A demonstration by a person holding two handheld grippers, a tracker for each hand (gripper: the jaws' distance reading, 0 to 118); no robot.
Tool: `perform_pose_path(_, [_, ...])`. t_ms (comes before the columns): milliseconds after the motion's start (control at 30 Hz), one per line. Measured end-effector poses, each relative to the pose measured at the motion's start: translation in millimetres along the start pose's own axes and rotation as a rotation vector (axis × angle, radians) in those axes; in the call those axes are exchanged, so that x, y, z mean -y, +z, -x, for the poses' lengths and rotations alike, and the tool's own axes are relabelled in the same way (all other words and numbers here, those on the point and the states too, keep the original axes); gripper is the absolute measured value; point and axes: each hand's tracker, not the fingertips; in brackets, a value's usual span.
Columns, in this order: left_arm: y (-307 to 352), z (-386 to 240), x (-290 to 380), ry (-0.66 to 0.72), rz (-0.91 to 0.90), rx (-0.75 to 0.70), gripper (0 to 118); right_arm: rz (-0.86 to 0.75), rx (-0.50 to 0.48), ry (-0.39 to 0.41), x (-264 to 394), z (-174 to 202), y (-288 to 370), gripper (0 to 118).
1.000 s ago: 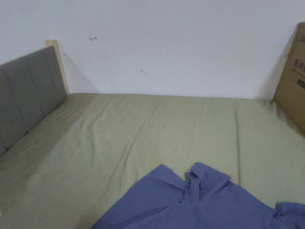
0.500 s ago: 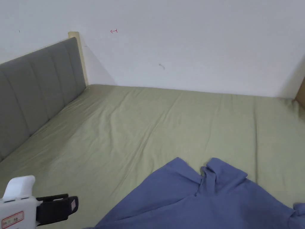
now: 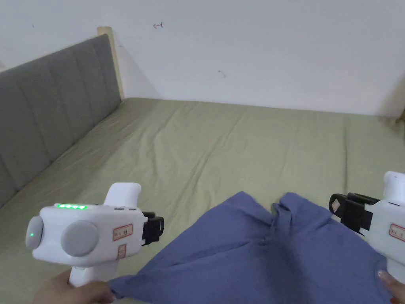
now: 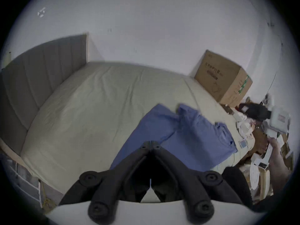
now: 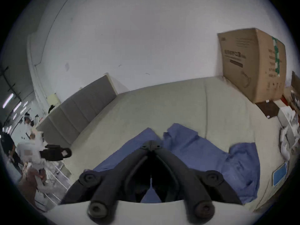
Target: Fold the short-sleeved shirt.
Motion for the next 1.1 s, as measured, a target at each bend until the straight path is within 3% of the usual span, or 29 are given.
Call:
perform_pose_path(67, [-16.7, 26.2, 2.6, 0.01, 0.121, -0.042, 0, 0.013, -0.016, 0.037, 0.6, 3.6, 1.8, 0])
perform_pose_path(100, [-21.2, 37.0, 5.5, 0.028, 0.169, -0.048, 6, 0.017, -0.017, 0.043, 2.7, 3.4, 2.1, 0])
perform_pose_path(133, [-27.6, 49.0, 8.6, 0.047, 0.208, -0.069, 23, 0.023, -0.018, 0.045, 4.3, 3.3, 2.6, 0])
perform_pose_path(200, [-44.7, 75.1, 23.9, 0.058, 0.291, -0.101, 100, 0.059, -0.033, 0.018, 8.7, -2.1, 1.4, 0])
perform_pose_path(233, [-48.4, 84.9, 30.7, 0.064, 0.302, -0.105, 116, 0.071, -0.032, 0.007, 11.3, -5.4, 0.6, 0])
perform_pose_path(467, [-80.7, 141.3, 67.0, 0.285, 0.31, -0.13, 113, 0.138, 0.015, -0.044, 26.9, -29.1, -0.2, 0])
perform_pose_path(533, [-89.0, 146.3, 73.1, 0.277, 0.341, -0.094, 104, 0.155, 0.034, -0.052, 28.6, -34.0, -0.7, 0])
perform_pose_path(567, [-90.2, 144.8, 74.9, 0.255, 0.337, -0.087, 86, 0.16, 0.038, -0.057, 28.8, -35.1, -0.4, 0])
perform_pose_path(633, [-85.9, 136.9, 74.8, 0.136, 0.322, -0.183, 64, 0.168, 0.041, -0.073, 30.3, -39.9, -1.3, 0])
perform_pose_path(700, [-70.6, 120.0, 77.2, 0.145, 0.254, -0.07, 1, 0.179, 0.04, -0.092, 32.2, -45.9, -4.6, 0])
perform_pose_path(767, [-58.5, 101.0, 73.6, 0.105, 0.214, 0.058, 2, 0.195, 0.047, -0.1, 35.1, -50.5, -8.7, 0])
perform_pose_path(867, [-31.2, 60.6, 65.4, -0.044, 0.135, 0.051, 2, 0.222, 0.045, -0.102, 34.3, -59.9, -16.8, 0])
perform_pose_path(1100, [11.2, 54.6, 54.4, 0.107, -0.125, -0.01, 2, 0.255, 0.045, -0.079, -13.6, -105.4, -62.6, 0])
